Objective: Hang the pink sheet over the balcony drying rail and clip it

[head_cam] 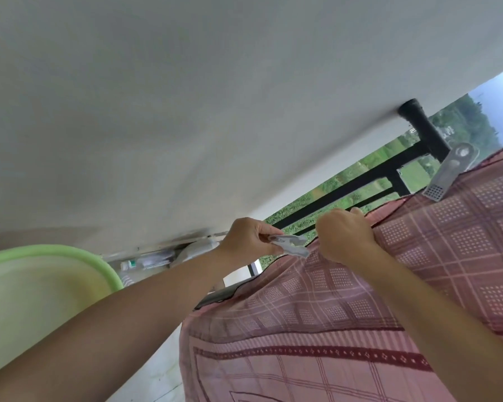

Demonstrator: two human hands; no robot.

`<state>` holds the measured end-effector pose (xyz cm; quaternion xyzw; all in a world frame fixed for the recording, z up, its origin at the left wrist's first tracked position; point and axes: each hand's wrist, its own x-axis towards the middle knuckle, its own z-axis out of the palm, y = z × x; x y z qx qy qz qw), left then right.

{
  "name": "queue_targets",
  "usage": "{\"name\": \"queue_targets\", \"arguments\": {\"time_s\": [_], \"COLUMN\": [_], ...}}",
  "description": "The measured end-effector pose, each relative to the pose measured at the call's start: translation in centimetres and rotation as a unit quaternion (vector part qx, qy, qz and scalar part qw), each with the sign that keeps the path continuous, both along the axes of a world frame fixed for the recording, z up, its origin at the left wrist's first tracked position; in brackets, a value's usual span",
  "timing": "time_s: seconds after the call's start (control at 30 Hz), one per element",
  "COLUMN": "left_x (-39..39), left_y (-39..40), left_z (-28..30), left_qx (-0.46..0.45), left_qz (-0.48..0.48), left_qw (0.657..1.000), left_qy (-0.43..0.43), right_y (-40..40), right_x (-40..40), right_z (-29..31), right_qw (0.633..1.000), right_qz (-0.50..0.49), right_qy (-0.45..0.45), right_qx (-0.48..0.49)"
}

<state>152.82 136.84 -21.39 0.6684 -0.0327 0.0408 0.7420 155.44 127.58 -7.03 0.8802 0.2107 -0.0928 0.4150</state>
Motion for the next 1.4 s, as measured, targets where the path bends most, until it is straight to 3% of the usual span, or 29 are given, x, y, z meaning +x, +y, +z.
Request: {"name": "queue_targets", "arguments": {"time_s": [0.13,0.4,0.6,0.73,0.83,0.97,1.07,1.2,1.33,1.4], "left_x": [1.2,3.9,3.6,2.7,1.9,0.7,0.7,0.5,0.7,0.6], "left_y": [-0.1,0.2,0.5,1.8,3.6,4.0,1.7,-4.2,-10.5,-12.6], "left_z": [0.3,0.3,2.0,2.9,4.5,9.1,13.3,20.2,26.6,28.4], "left_qx": [0.000,0.003,0.117,0.245,0.399,0.489,0.543,0.511,0.487,0.485], "left_qz": [-0.011,-0.130,-0.188,-0.152,-0.081,-0.007,0.061,0.106,0.115,0.129], "left_qw": [1.000,0.992,0.975,0.957,0.909,0.848,0.746,0.667,0.617,0.612], "left_qy": [-0.008,0.001,0.002,-0.012,-0.083,-0.207,-0.381,-0.532,-0.607,-0.612], "right_y": [-2.0,-4.3,-3.8,-3.3,-4.4,-8.0,-10.9,-14.3,-16.9,-17.4], "right_x": [-0.5,0.3,-0.4,-1.8,-3.4,-5.9,-7.7,-9.7,-12.0,-13.5], "right_z": [-0.9,-0.9,-1.1,-1.6,-1.6,0.0,2.0,5.6,8.9,10.7], "right_qw": [0.981,0.950,0.959,0.968,0.957,0.924,0.896,0.844,0.769,0.717], "right_qz": [0.188,0.313,0.283,0.215,0.187,0.163,0.117,0.047,0.052,0.073], "right_qy": [-0.043,-0.018,-0.019,-0.117,-0.198,-0.298,-0.369,-0.458,-0.558,-0.595], "right_qx": [-0.001,0.000,0.006,0.045,0.097,0.175,0.216,0.276,0.307,0.357]}}
